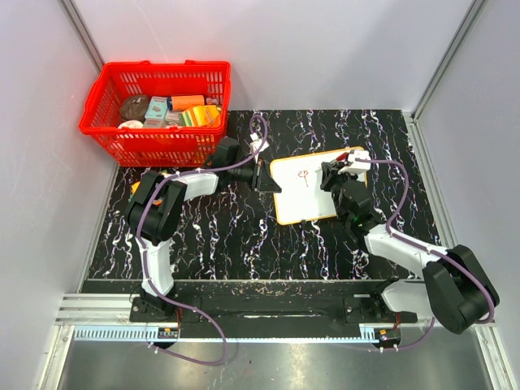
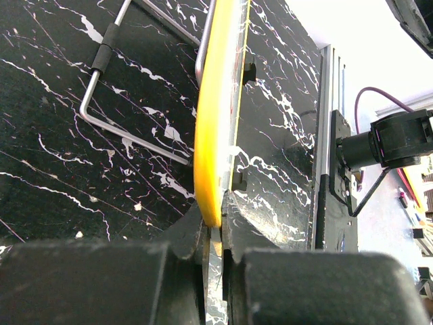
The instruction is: Write a sentence on the whiteboard
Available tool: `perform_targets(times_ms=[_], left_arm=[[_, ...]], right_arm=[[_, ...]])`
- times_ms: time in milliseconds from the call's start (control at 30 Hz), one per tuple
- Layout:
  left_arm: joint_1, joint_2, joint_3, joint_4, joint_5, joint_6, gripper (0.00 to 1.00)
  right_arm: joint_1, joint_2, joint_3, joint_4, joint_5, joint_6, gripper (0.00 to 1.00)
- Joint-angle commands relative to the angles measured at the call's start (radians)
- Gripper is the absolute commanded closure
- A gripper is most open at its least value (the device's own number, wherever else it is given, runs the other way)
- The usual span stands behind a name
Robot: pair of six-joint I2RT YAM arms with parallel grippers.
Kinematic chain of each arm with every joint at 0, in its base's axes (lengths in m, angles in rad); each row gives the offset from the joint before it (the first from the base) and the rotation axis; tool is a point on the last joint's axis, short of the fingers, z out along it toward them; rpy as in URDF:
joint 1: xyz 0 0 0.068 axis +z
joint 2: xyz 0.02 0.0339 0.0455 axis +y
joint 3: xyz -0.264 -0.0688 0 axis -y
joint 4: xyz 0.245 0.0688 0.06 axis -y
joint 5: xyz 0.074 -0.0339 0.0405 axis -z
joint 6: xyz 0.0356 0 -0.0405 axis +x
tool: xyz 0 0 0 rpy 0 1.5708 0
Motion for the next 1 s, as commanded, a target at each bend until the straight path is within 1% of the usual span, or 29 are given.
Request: perform_targets(times_ms=[0, 267, 967], left_arm=[[-0.027, 0.056, -0.019, -0.1, -0.094, 0.153, 1.0], [-0.027, 0.056, -0.017, -0.099, -0.092, 0.155, 1.0], [-0.029, 0.059, -0.014, -0.104, -0.095, 0.155, 1.0]], right_arm=[[-0.005, 0.025, 0.056, 0.034, -0.021, -0.006, 1.0], [-0.005, 0.061, 0.054, 0.057, -0.011, -0.002, 1.0], [-0.008, 0.027, 0.039, 0.042, 0.108, -0.05, 1.0]])
